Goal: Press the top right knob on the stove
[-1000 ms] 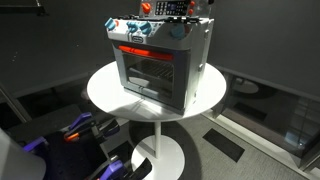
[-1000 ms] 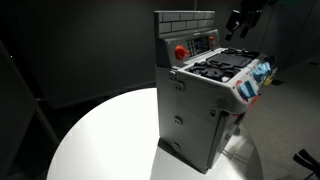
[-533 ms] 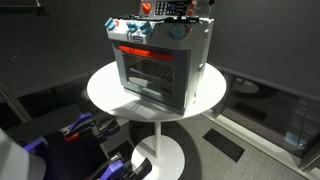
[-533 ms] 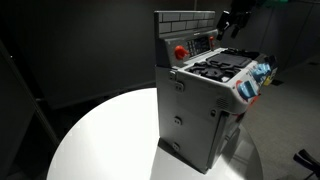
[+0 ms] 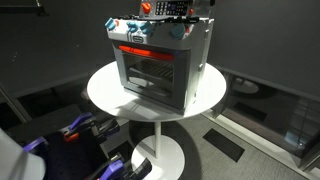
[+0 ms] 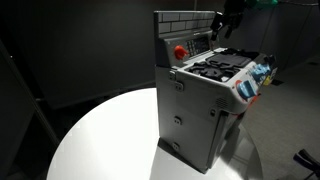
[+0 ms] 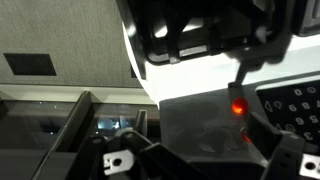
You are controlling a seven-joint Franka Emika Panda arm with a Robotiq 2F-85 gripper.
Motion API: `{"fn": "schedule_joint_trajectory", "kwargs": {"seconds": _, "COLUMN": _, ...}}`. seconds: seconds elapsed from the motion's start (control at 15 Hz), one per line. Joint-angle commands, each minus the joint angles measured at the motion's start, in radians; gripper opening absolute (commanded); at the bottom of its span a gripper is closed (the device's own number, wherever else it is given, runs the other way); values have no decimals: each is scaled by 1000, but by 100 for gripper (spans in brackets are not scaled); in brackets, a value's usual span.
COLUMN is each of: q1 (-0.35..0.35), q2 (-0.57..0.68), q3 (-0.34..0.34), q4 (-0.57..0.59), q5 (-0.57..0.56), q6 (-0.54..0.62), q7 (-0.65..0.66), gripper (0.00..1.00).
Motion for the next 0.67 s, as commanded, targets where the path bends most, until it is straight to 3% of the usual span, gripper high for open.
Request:
{"fn": "schedule_joint_trajectory", "kwargs": {"seconds": 0.0, "q1": 2, "q2": 43, "q3": 3, "q4": 62, "q5": 15, "q6": -3, "q7": -28, "gripper": 100}}
{"fn": "schedule_joint_trajectory", "kwargs": {"seconds": 0.6, "q1": -8, "q2": -36, "q3": 2, "q4": -23, "q5": 30, "q6": -16, "q7": -60, "gripper": 100}}
